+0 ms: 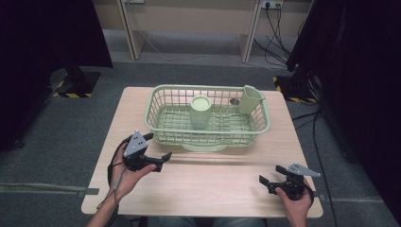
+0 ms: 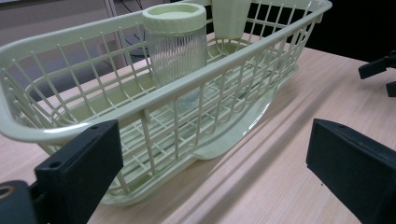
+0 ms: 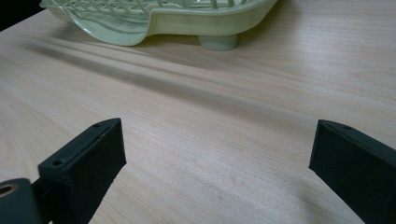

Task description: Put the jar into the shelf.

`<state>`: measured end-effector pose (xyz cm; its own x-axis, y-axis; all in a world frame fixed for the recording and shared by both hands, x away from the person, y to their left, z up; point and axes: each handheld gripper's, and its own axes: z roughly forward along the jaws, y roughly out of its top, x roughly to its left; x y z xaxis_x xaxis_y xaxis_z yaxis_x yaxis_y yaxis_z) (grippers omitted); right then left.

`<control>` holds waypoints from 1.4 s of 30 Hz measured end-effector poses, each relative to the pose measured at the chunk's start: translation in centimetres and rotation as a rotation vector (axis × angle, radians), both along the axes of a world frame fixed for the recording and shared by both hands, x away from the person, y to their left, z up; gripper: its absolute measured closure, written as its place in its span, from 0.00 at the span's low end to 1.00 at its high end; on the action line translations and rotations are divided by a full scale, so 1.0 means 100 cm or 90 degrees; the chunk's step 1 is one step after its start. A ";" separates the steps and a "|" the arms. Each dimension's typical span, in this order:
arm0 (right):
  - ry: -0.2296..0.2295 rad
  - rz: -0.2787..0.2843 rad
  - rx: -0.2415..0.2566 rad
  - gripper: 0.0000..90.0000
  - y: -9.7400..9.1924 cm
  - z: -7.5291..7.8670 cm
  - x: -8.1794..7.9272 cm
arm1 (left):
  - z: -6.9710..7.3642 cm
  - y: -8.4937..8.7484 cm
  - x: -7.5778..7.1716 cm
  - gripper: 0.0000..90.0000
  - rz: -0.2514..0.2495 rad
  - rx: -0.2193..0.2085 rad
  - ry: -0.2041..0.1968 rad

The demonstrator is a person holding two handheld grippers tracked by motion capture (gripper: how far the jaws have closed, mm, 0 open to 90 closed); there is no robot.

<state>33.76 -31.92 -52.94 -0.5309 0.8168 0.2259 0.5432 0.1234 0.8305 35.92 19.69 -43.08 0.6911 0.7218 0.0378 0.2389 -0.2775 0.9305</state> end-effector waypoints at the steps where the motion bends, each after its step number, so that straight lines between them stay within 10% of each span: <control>1: 0.000 0.000 0.000 0.04 0.000 0.000 0.000 | -0.001 0.001 -0.001 0.04 0.000 0.000 0.001; 42: -0.001 0.002 0.002 0.04 0.000 0.000 0.000 | -0.082 0.005 -0.009 0.04 -0.016 -0.016 0.054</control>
<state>33.75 -31.95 -52.94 -0.5342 0.8142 0.2273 0.5415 0.1231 0.8316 35.05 20.24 -51.24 0.7089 0.7043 -0.0389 0.3100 -0.2616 0.9140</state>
